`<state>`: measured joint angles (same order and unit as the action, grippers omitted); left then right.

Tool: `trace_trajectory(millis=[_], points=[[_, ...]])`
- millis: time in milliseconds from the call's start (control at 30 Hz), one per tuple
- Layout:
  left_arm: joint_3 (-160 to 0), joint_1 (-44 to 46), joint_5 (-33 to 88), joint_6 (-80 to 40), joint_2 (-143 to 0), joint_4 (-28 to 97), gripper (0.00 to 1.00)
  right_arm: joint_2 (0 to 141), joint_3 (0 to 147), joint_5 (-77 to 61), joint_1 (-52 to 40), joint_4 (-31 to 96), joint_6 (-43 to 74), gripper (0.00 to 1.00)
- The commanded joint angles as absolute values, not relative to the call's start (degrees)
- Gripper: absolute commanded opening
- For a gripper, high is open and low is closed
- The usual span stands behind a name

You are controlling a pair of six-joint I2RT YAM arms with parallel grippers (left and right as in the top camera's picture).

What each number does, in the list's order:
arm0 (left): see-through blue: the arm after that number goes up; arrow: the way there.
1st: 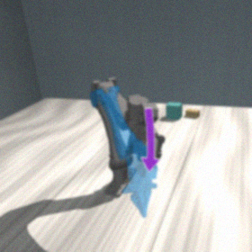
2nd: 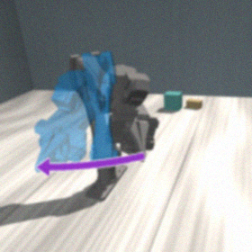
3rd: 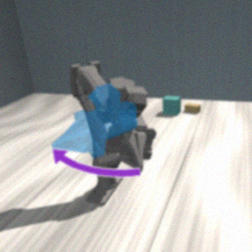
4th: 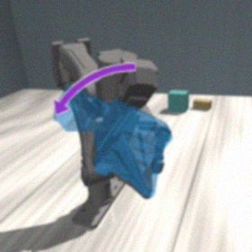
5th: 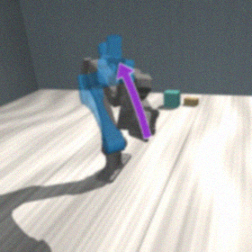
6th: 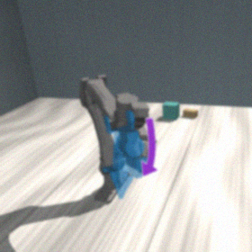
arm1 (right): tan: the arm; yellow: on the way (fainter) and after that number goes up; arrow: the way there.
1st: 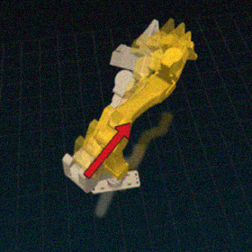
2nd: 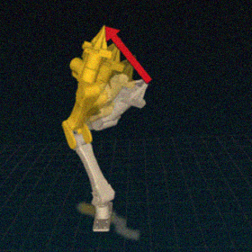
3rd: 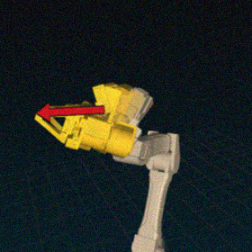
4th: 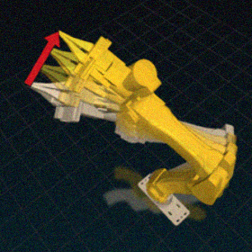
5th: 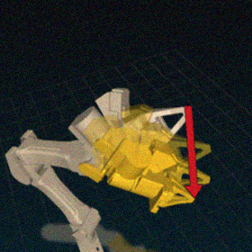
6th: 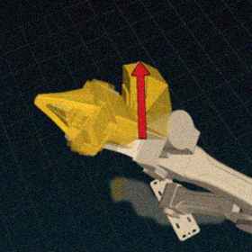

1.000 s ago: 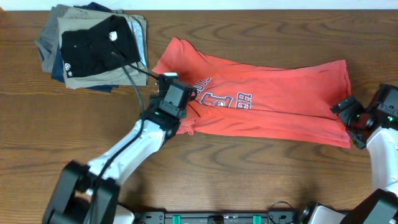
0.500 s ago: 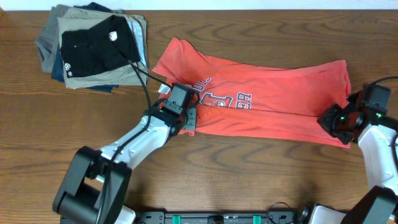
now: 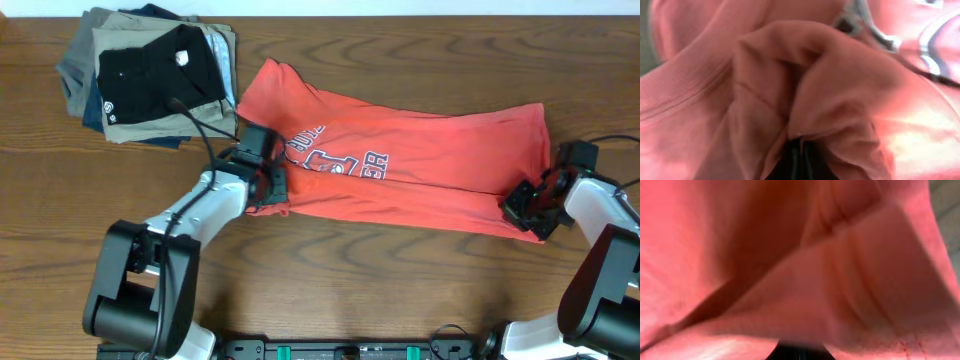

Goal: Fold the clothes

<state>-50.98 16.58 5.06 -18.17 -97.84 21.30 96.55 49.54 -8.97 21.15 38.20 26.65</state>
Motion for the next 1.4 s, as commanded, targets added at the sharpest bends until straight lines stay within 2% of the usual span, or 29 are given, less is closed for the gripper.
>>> trace_trajectory(millis=[0,333,567,633,667,767,833,1067,1200,1367], points=[[-50.19,13.8,2.98,-20.29,-99.0,26.52,0.06,99.55,48.34,-5.34,20.82,39.09,30.24,0.01],[-50.19,13.82,3.46,-34.68,-92.14,42.28,0.06,92.47,54.06,6.39,21.04,50.61,33.41,0.01],[-50.19,17.23,3.88,-35.0,-77.84,45.28,0.06,84.16,58.17,4.03,20.99,55.44,32.97,0.01],[-50.19,17.39,3.86,-34.33,-74.5,43.38,0.47,81.76,58.5,-0.56,20.93,55.22,30.22,0.03],[-50.22,17.34,3.86,-32.25,-73.19,41.63,0.53,80.86,58.5,-3.16,20.93,54.96,28.56,0.06],[-50.28,16.14,3.9,-26.92,-71.94,36.38,0.56,78.89,58.5,-10.04,20.93,54.83,24.93,0.16],[-50.28,14.63,4.12,-25.69,-72.62,33.45,0.56,78.39,58.5,-12.58,20.93,55.4,23.03,0.19],[-50.35,8.49,4.14,-17.12,-79.77,22.24,0.8,78.35,58.48,-13.63,20.91,58.04,22.0,0.2],[-50.87,6.0,9.17,-13.21,-85.97,16.01,0.85,78.35,58.48,-13.82,20.4,58.3,21.96,0.2],[-53.67,5.15,11.42,-13.13,-94.48,13.58,0.86,78.35,58.43,-13.74,18.94,58.24,21.96,0.2]])
